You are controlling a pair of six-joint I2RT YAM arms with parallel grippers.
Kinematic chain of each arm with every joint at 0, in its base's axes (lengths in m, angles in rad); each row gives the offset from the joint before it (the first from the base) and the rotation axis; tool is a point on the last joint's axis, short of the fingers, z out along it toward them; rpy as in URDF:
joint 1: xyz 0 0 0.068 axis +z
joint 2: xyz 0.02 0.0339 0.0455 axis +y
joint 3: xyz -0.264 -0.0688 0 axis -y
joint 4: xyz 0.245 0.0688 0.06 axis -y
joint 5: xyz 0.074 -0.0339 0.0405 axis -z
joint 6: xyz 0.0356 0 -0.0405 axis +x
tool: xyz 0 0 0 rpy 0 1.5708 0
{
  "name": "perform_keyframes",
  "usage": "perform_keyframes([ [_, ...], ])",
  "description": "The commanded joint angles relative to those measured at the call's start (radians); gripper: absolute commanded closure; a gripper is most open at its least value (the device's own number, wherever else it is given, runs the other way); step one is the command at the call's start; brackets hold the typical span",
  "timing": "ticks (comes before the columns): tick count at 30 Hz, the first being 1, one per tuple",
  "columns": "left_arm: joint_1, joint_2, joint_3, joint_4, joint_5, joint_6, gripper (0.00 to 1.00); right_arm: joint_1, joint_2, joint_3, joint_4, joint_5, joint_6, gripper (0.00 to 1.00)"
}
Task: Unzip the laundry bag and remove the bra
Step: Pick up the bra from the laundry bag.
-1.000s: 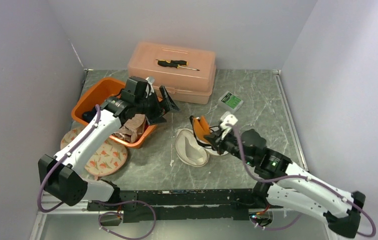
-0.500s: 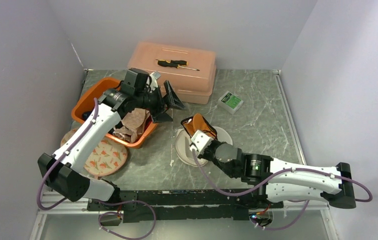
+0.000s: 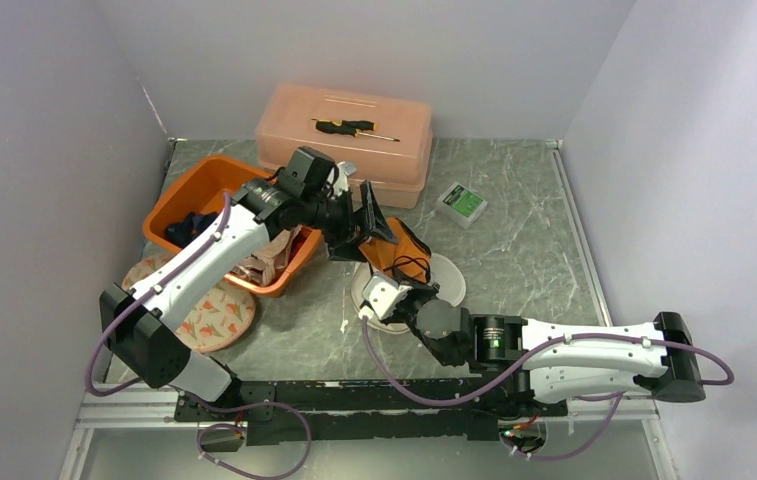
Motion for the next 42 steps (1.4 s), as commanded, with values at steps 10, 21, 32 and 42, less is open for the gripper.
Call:
perform_keyframes([
  [10,-0.029,-0.001,-0.035,0.127,0.058,0.004,0.49,0.014,0.012,0.003,0.065,0.041,-0.005,1.0],
  [21,-0.04,-0.011,-0.046,0.153,0.054,0.029,0.97,0.014,-0.011,0.028,-0.004,-0.007,0.084,0.42],
  [32,-0.009,-0.025,0.022,0.111,-0.13,0.067,0.97,0.015,-0.14,0.22,-0.159,-0.443,0.395,0.0],
  [42,0.299,-0.244,-0.09,0.2,-0.305,0.229,0.97,0.005,-0.319,0.137,0.175,-0.156,0.44,0.0],
])
